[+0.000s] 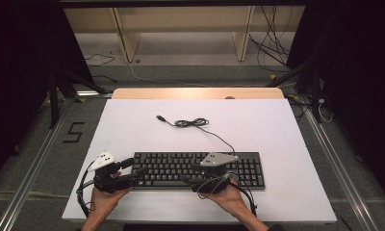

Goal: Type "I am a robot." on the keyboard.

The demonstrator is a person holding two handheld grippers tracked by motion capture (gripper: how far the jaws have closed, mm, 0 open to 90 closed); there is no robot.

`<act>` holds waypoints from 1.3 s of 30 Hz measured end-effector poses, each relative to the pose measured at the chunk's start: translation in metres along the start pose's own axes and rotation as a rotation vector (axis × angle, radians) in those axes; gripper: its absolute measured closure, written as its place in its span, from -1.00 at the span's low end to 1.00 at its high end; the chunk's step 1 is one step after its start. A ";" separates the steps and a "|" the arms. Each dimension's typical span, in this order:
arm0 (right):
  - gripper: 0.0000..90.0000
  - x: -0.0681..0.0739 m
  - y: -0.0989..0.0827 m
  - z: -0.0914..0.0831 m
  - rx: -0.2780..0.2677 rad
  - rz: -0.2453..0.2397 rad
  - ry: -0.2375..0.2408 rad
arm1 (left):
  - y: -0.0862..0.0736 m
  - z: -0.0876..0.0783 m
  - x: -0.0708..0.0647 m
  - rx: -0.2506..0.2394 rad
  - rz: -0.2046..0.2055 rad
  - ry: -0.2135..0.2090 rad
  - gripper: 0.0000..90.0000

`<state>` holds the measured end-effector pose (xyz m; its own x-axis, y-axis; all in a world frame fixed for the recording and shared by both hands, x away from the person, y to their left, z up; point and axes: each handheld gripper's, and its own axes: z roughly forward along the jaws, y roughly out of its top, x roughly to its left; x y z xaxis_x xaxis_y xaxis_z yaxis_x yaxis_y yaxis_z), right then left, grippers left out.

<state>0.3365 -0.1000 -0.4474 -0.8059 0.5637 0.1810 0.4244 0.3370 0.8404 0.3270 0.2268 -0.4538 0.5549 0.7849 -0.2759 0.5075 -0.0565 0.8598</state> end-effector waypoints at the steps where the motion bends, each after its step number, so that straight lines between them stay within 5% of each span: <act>1: 0.15 0.000 -0.001 0.001 0.012 -0.003 -0.003 | 0.000 0.000 0.000 0.000 -0.001 0.000 -0.36; 19: 0.96 0.004 -0.009 0.021 0.108 -0.034 -0.001 | 0.000 0.000 -0.001 -0.014 0.009 -0.008 -0.41; 39: 1.00 0.004 -0.014 0.041 0.181 -0.041 -0.025 | 0.000 -0.001 0.000 -0.015 0.007 -0.002 -0.41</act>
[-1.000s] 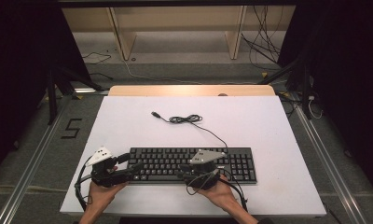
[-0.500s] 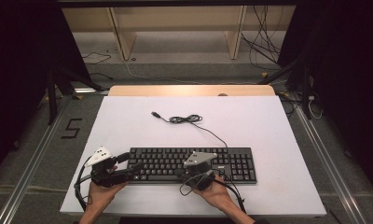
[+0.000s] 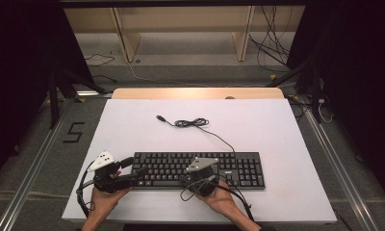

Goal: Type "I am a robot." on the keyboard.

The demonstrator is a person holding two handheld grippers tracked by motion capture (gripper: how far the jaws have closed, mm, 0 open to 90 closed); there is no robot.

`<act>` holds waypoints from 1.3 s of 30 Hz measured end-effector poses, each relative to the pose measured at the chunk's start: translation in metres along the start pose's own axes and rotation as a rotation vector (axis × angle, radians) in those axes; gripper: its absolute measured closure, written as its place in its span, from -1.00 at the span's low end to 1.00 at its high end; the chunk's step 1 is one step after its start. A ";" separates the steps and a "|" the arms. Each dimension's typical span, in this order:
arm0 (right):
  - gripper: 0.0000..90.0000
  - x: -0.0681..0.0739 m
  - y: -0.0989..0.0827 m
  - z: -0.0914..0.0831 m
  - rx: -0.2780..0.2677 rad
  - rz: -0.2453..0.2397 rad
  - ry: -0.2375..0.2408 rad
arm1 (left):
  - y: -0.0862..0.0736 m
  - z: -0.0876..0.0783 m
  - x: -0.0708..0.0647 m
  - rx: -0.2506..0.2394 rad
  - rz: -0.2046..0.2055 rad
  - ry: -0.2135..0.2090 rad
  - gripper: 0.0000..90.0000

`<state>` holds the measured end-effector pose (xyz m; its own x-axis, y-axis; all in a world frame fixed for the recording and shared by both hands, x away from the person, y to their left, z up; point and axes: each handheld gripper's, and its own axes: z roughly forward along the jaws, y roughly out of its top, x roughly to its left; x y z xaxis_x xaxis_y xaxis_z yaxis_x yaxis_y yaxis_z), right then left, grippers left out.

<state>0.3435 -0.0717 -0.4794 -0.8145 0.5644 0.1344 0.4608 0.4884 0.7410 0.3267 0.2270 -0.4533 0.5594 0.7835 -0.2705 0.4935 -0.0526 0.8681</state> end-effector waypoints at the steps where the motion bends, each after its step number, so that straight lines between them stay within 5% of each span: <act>1: 1.00 0.000 0.000 0.001 0.003 -0.005 -0.002 | 0.000 0.000 0.000 0.001 0.001 0.000 -0.41; 11: 1.00 0.005 -0.003 0.005 0.007 -0.029 -0.025 | 0.000 0.000 0.000 0.005 0.003 0.001 -0.41; 23: 0.96 -0.001 0.000 -0.009 -0.053 0.027 0.002 | -0.001 0.002 0.001 0.014 0.003 0.007 -0.41; 29: 0.71 -0.009 0.003 -0.026 -0.119 0.063 0.004 | -0.001 0.002 0.002 0.018 0.003 0.008 -0.40; 39: 0.14 -0.016 0.003 -0.040 -0.151 0.093 -0.007 | -0.001 0.004 0.003 0.027 0.000 0.012 -0.39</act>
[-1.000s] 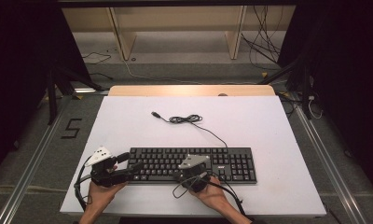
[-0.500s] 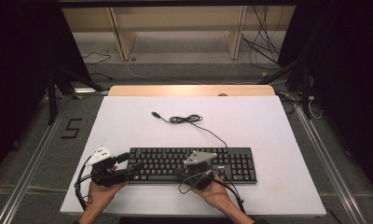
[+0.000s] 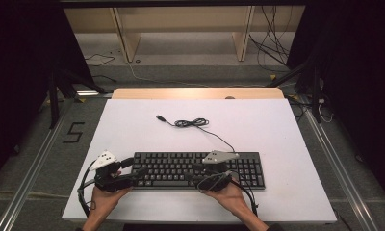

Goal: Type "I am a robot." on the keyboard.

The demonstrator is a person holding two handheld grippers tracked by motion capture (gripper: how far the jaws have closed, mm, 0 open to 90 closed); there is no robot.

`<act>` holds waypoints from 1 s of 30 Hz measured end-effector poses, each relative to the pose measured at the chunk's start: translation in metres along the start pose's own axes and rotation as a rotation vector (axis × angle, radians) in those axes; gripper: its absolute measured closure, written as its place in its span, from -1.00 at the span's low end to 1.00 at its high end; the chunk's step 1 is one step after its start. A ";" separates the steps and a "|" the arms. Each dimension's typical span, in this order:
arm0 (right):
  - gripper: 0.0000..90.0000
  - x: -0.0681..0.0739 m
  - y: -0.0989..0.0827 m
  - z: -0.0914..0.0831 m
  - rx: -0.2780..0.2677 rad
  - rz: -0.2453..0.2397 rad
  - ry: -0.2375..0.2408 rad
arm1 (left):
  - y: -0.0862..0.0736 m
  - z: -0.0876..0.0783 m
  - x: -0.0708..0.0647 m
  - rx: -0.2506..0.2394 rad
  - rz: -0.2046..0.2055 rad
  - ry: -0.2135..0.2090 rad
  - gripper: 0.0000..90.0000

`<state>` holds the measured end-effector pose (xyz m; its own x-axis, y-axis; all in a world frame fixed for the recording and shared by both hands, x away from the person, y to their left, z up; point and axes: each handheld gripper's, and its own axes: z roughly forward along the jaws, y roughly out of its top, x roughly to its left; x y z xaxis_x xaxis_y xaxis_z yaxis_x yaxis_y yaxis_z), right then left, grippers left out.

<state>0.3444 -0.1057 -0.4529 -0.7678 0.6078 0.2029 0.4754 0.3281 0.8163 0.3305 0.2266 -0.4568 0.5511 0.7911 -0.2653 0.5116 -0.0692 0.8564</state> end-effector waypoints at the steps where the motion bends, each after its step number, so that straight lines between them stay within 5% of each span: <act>1: 0.09 0.000 0.000 -0.001 -0.004 0.002 -0.003 | 0.000 0.000 0.000 0.003 0.000 0.002 -0.39; 15: -0.20 -0.004 -0.002 -0.018 -0.038 0.017 -0.034 | 0.000 0.006 0.002 0.029 -0.007 0.012 -0.25; 30: -0.29 -0.002 -0.007 -0.030 -0.063 0.018 -0.037 | -0.002 0.013 0.007 0.089 -0.023 0.032 0.29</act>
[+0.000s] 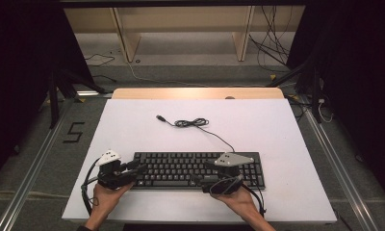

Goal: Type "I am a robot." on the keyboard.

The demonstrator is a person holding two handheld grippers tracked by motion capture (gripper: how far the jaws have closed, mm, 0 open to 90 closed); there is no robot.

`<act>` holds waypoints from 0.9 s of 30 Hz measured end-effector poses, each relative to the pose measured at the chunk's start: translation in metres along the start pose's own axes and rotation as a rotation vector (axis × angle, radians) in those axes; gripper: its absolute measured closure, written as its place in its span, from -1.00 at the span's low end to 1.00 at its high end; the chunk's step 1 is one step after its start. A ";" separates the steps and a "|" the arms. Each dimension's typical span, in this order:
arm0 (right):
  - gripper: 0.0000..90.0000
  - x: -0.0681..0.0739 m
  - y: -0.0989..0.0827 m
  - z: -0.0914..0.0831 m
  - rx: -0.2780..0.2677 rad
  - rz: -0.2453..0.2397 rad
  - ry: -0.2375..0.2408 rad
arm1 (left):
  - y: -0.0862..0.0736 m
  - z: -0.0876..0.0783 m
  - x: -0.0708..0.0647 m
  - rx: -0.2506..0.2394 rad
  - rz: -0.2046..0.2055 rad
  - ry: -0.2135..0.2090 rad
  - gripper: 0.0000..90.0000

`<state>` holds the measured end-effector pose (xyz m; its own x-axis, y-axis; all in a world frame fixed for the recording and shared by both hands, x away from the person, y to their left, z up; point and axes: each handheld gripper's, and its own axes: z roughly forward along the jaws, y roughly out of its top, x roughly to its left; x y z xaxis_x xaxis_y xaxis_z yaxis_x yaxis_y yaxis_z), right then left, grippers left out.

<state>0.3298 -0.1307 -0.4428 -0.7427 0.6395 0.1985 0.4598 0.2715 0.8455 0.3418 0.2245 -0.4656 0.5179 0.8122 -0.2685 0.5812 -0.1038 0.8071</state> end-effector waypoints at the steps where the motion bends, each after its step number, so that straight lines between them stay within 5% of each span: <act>1: -0.30 0.000 0.000 0.000 0.000 -0.002 0.000 | 0.000 0.001 0.000 0.005 0.001 0.000 0.34; 13: -0.33 0.002 -0.002 -0.003 0.000 -0.003 0.002 | -0.002 0.010 0.001 0.073 0.028 0.019 0.83; 27: -0.34 0.004 -0.003 -0.004 -0.001 -0.005 0.008 | -0.003 0.015 0.002 0.106 0.038 0.029 0.97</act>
<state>0.3241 -0.1316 -0.4427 -0.7489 0.6323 0.1984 0.4559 0.2742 0.8468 0.3504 0.2181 -0.4768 0.5234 0.8226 -0.2223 0.6252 -0.1935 0.7561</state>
